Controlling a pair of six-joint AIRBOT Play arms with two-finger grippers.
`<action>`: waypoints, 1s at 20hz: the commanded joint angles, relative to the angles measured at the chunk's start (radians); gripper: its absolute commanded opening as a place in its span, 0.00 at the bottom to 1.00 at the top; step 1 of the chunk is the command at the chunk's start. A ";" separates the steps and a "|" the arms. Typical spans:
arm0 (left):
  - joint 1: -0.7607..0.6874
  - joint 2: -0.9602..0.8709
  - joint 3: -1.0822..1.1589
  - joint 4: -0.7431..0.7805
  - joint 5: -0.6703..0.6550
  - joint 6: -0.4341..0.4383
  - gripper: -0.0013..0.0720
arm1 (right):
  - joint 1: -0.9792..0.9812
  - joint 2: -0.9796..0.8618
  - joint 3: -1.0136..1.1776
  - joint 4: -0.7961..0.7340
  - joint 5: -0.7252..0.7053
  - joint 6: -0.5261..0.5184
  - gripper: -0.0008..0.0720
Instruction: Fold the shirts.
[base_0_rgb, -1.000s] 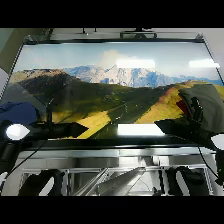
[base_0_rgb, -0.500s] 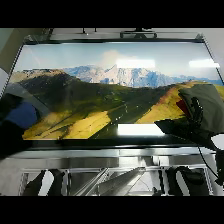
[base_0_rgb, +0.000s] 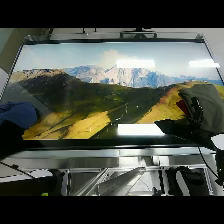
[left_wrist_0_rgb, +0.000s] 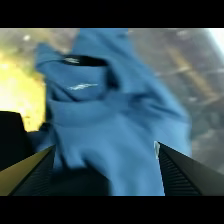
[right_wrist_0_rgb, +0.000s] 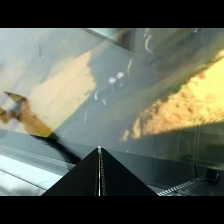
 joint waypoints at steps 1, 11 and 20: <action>0.002 -0.180 0.081 0.003 -0.032 0.063 1.00 | 0.000 0.000 0.000 0.000 0.000 0.000 0.03; -0.114 -0.279 0.227 -0.102 -0.191 0.051 0.01 | 0.000 0.001 0.000 0.000 0.000 0.000 0.03; -0.575 -0.117 0.310 -0.621 -0.433 0.104 0.01 | 0.000 0.001 0.000 0.056 -0.003 0.001 0.03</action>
